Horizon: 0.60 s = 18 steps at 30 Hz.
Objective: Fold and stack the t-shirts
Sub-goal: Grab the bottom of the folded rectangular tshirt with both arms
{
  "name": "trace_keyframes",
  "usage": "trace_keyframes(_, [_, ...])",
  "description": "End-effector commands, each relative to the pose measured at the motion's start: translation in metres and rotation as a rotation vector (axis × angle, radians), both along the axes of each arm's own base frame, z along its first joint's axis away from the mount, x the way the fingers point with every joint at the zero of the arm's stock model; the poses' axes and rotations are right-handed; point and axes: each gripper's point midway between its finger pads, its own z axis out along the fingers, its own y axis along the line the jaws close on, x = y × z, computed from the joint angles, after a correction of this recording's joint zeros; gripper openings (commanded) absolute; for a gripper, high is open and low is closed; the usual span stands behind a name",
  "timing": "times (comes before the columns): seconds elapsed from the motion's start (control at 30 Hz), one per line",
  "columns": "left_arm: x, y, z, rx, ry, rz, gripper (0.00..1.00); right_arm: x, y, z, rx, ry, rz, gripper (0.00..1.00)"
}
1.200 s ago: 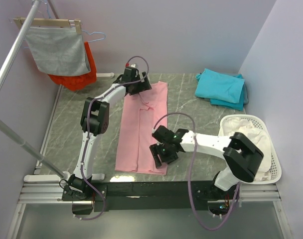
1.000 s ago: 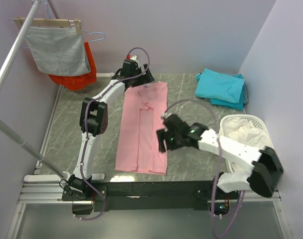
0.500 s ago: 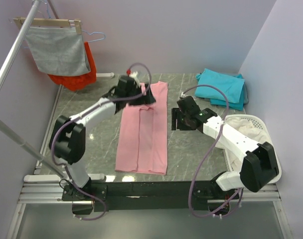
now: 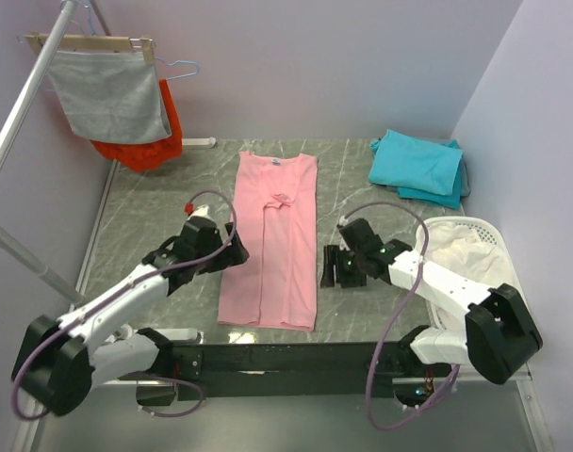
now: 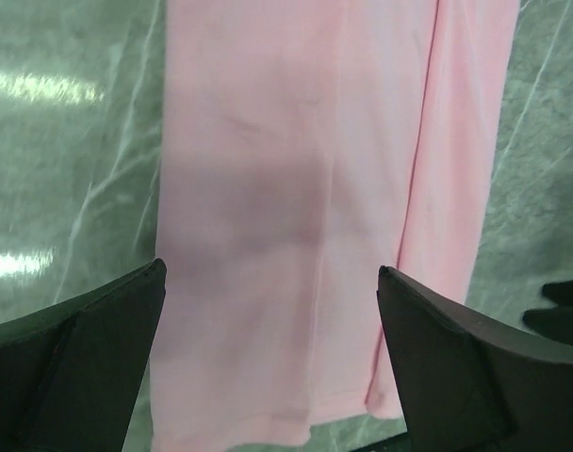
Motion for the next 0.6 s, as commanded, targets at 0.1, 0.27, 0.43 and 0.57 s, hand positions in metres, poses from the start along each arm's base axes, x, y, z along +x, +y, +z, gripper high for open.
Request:
trace_keyframes(0.1, [-0.057,0.023,-0.027,-0.098,0.096,0.163,0.99,-0.046,0.044,0.008,0.137,0.021,0.072,0.67])
trace_keyframes(0.27, [-0.085,0.026,-0.040,-0.139,0.141,0.208,0.99,-0.060,0.051,0.001,0.170,0.048,0.041,0.68])
trace_keyframes(0.43, [-0.106,0.032,-0.057,-0.042,0.228,0.250,0.99,-0.071,0.053,-0.009,0.171,0.086,0.015,0.68])
trace_keyframes(0.57, [-0.121,0.040,-0.065,0.009,0.289,0.298,1.00,-0.081,0.054,-0.020,0.162,0.133,0.008,0.67])
